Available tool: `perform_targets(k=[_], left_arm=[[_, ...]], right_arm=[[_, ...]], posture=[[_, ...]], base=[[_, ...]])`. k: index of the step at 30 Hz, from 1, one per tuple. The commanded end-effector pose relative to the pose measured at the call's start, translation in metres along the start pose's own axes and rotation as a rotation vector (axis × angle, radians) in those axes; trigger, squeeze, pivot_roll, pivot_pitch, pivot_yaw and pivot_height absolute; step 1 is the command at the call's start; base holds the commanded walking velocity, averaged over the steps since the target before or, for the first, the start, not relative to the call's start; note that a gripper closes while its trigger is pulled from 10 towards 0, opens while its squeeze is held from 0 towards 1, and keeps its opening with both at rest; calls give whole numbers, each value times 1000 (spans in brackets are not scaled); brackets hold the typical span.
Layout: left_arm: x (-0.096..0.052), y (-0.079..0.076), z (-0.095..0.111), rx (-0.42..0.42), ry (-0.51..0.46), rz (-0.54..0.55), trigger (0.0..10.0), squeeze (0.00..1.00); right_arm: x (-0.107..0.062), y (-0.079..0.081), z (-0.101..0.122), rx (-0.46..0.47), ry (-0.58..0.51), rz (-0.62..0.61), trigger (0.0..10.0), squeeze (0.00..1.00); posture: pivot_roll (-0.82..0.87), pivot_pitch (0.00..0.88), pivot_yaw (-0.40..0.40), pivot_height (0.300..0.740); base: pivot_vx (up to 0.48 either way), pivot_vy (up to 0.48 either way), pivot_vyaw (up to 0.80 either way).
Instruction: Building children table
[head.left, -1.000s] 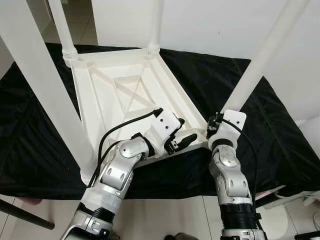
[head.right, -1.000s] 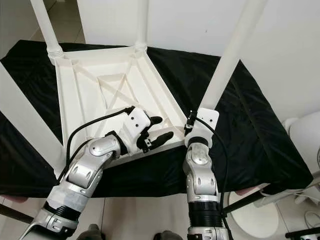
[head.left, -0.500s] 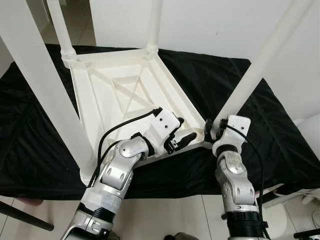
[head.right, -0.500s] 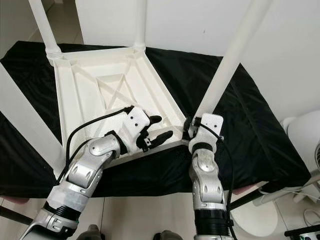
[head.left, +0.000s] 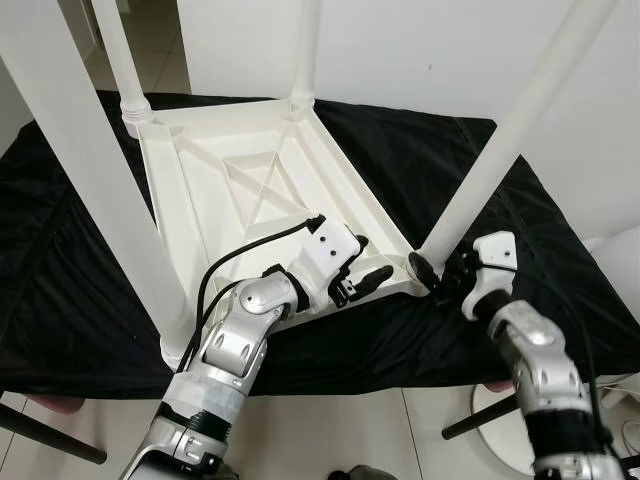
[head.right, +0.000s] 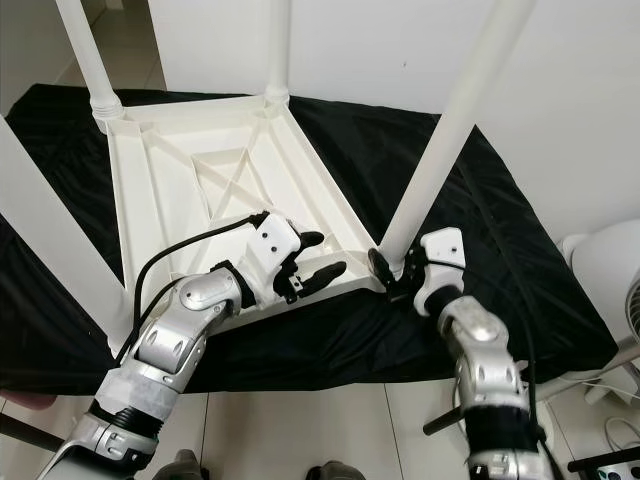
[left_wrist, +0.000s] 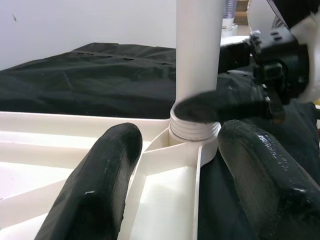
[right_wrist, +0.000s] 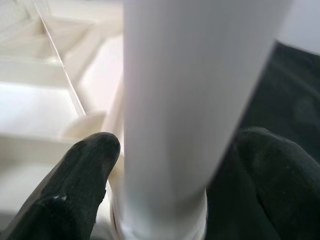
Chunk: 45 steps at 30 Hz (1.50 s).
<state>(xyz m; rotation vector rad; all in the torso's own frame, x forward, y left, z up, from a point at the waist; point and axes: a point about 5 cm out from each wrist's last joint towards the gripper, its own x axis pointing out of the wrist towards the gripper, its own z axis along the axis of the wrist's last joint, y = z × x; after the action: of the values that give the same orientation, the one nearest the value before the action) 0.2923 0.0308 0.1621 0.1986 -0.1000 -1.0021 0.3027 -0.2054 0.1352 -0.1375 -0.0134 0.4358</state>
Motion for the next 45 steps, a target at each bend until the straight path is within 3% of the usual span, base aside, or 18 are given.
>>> perform_targets(k=[1, 6, 7, 8, 9, 10, 26, 27, 31, 33, 36, 45], left_arm=[[4, 1, 2, 9, -3, 39, 10000, 0], [6, 0, 4, 17, -13, 33, 10000, 0], [6, 1, 5, 18, -14, 33, 10000, 0], [6, 1, 5, 19, -15, 35, 10000, 0], [6, 1, 5, 20, -15, 36, 10000, 0], [6, 2, 5, 22, -16, 40, 10000, 0], [5, 4, 5, 18, -16, 53, 10000, 0], [6, 5, 5, 18, -16, 52, 10000, 0], [7, 4, 5, 15, -15, 48, 10000, 0], [6, 3, 5, 12, -15, 45, 10000, 0], [7, 3, 5, 10, -15, 43, 10000, 0], [6, 1, 4, 5, -13, 36, 10000, 0]], right_arm=[[0, 0, -4, 1, 13, 31, 10000, 0], [17, 5, -10, -13, 47, 167, 10000, 0], [19, 8, -13, -28, 57, 193, 9294, 0], [21, 10, -15, -33, 64, 212, 7412, 0], [21, 11, -16, -33, 65, 224, 3294, 0], [22, 11, -17, -19, 62, 241, 0, 0], [9, 1, -27, 58, 65, 198, 0, 0], [8, 0, -27, 59, 55, 174, 10000, 0], [8, -3, -23, 95, 20, 90, 10000, 0], [8, -9, -23, 86, 45, -41, 10000, 0], [7, -12, -22, 83, 51, -118, 10000, 0], [3, -9, -14, 104, 47, -358, 10000, 0]], posture=[[48, 0, -83, 740], [60, 0, -80, 740], [65, 0, -79, 740], [68, 0, -79, 740], [69, 0, -80, 740], [72, 0, -82, 740], [54, 0, -69, 740], [51, 0, -67, 740], [44, 0, -63, 740], [38, 0, -62, 740], [35, 0, -61, 740], [23, 0, -54, 740]], base=[[0, 0, 0], [0, 0, 0], [0, 0, 0], [0, 0, 0], [0, 0, 0], [0, 0, 0], [0, 0, 0], [0, 0, 0], [0, 0, 0], [0, 0, 0], [0, 0, 0], [0, 0, 0]])
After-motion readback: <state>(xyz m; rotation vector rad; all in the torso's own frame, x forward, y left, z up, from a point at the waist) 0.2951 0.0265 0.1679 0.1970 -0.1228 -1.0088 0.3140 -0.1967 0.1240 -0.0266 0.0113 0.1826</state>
